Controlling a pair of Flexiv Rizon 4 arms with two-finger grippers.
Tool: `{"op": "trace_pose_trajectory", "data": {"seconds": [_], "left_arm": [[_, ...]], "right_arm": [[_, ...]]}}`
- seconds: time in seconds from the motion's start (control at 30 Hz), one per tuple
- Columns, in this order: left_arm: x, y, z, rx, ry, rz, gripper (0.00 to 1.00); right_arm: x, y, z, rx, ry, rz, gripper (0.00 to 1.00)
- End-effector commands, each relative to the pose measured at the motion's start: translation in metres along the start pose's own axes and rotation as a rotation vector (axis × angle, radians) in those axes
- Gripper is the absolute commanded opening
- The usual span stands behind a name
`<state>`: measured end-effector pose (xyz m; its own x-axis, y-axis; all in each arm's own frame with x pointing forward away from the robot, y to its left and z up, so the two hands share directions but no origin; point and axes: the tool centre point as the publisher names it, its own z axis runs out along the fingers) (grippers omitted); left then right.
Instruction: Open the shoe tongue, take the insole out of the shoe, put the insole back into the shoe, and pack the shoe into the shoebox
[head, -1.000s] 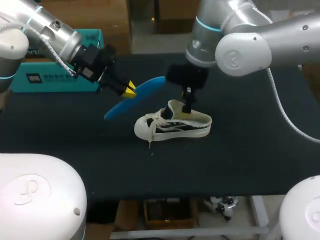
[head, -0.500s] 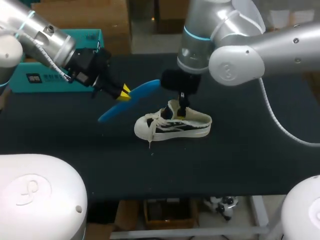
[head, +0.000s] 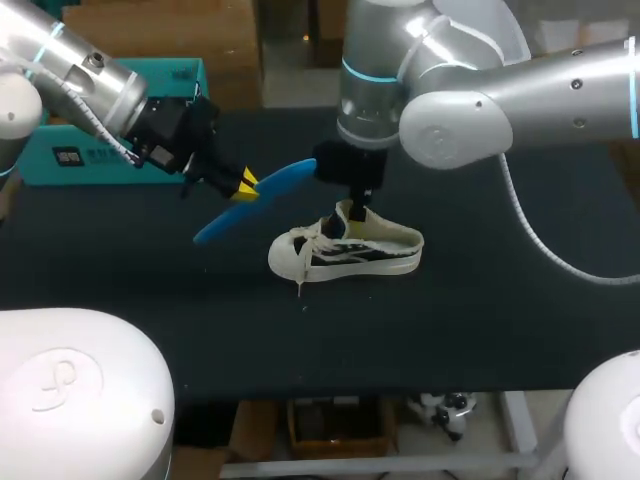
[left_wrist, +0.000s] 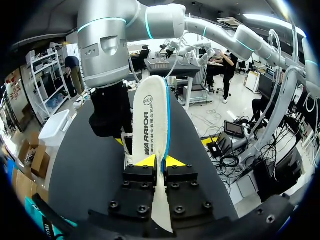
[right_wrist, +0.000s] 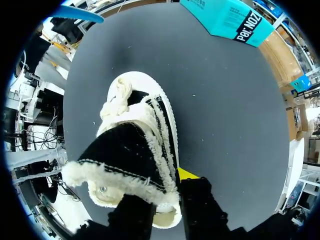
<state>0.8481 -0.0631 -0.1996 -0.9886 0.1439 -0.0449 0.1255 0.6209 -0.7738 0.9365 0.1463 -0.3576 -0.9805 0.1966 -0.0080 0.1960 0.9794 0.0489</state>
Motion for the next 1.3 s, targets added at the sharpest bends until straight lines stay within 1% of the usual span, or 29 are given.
{"op": "trace_pose_trajectory", "data": {"seconds": [0.03, 0.17, 0.37, 0.53, 0.7, 0.9, 1.07, 1.2, 1.3], "left_arm": [[-0.005, 0.0, 0.001, 0.0, 0.013, 0.005, 0.0], [-0.008, 0.0, 0.001, -0.001, 0.022, 0.014, 0.0], [-0.018, -0.01, 0.001, 0.003, 0.064, 0.067, 0.0], [-0.028, -0.022, 0.003, 0.002, 0.105, 0.123, 0.0], [-0.04, -0.034, 0.005, 0.009, 0.158, 0.181, 0.0], [-0.054, -0.05, 0.01, 0.022, 0.236, 0.258, 0.0], [-0.064, -0.058, 0.014, 0.031, 0.294, 0.304, 0.0], [-0.072, -0.06, 0.016, 0.036, 0.328, 0.328, 0.0], [-0.078, -0.06, 0.017, 0.042, 0.345, 0.34, 0.0]], "right_arm": [[-0.002, 0.006, 0.001, 0.032, 0.005, 0.028, 0.0], [-0.001, 0.004, -0.001, 0.017, 0.001, 0.067, 0.0], [0.002, -0.003, -0.009, -0.012, 0.015, 0.233, 0.0], [0.011, -0.008, -0.019, -0.041, 0.019, 0.372, 0.0], [0.02, -0.01, -0.026, -0.074, 0.034, 0.548, 0.0], [0.033, -0.013, -0.026, -0.152, 0.042, 0.769, 0.0], [0.045, -0.013, -0.023, -0.232, 0.026, 0.924, 0.0], [0.05, -0.011, -0.02, -0.27, 0.008, 0.997, 0.0], [0.05, -0.009, -0.017, -0.29, -0.004, 1.028, 0.0]]}}
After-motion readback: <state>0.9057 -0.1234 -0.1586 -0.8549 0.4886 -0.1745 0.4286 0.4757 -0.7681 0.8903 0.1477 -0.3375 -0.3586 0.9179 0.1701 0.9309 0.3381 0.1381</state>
